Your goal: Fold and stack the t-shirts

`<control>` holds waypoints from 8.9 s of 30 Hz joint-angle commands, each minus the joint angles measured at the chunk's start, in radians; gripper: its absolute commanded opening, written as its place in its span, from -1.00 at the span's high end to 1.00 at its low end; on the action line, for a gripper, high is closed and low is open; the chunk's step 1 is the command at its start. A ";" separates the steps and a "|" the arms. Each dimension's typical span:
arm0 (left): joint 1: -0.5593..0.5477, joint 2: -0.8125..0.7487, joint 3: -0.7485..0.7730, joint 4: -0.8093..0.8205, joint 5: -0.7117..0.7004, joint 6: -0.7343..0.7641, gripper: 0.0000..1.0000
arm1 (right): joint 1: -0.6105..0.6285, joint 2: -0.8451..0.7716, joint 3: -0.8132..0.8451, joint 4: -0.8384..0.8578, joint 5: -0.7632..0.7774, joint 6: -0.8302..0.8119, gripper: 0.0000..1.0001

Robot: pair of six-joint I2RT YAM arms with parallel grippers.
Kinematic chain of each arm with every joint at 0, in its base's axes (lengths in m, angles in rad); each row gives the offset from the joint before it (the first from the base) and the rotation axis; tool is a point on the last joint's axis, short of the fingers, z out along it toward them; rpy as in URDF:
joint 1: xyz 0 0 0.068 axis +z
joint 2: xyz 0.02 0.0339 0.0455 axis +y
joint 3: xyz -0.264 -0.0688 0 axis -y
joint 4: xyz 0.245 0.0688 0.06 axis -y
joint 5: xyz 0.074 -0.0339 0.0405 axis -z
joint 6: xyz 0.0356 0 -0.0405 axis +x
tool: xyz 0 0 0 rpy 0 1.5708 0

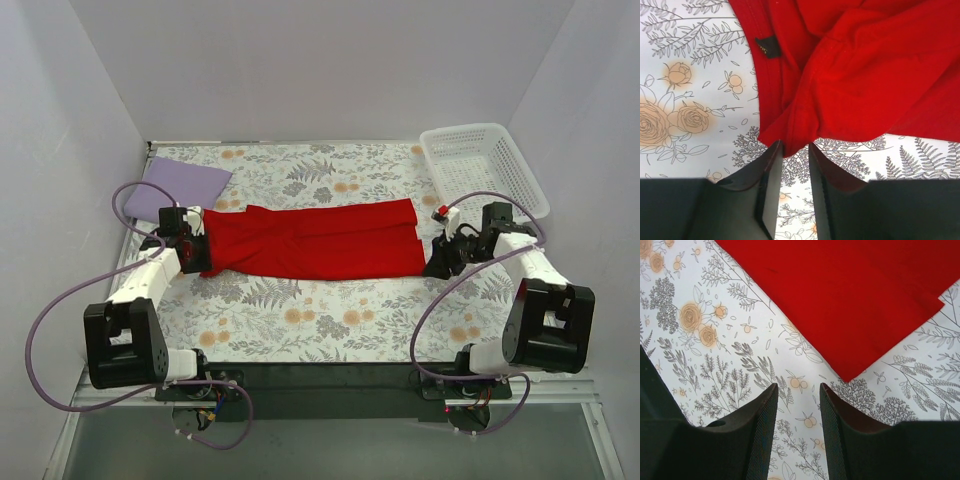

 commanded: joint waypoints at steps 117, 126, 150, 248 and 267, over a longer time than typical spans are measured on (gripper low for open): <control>0.002 0.212 0.256 0.047 0.027 -0.218 -0.21 | -0.150 0.213 0.053 0.103 0.241 -0.023 0.14; 0.044 0.321 0.259 0.101 0.112 -0.218 -0.13 | -0.151 0.238 0.048 0.106 0.238 -0.031 0.14; 0.042 0.544 0.515 0.090 0.170 -0.202 1.00 | -0.229 0.265 0.022 0.108 0.286 -0.066 0.97; 0.048 -0.653 -0.033 -0.172 -0.292 -0.755 -0.19 | 1.282 0.821 0.956 0.295 0.628 0.294 0.00; 0.048 -0.617 -0.033 -0.126 -0.193 -0.707 -0.15 | 0.840 1.113 1.438 0.266 0.204 0.561 -0.37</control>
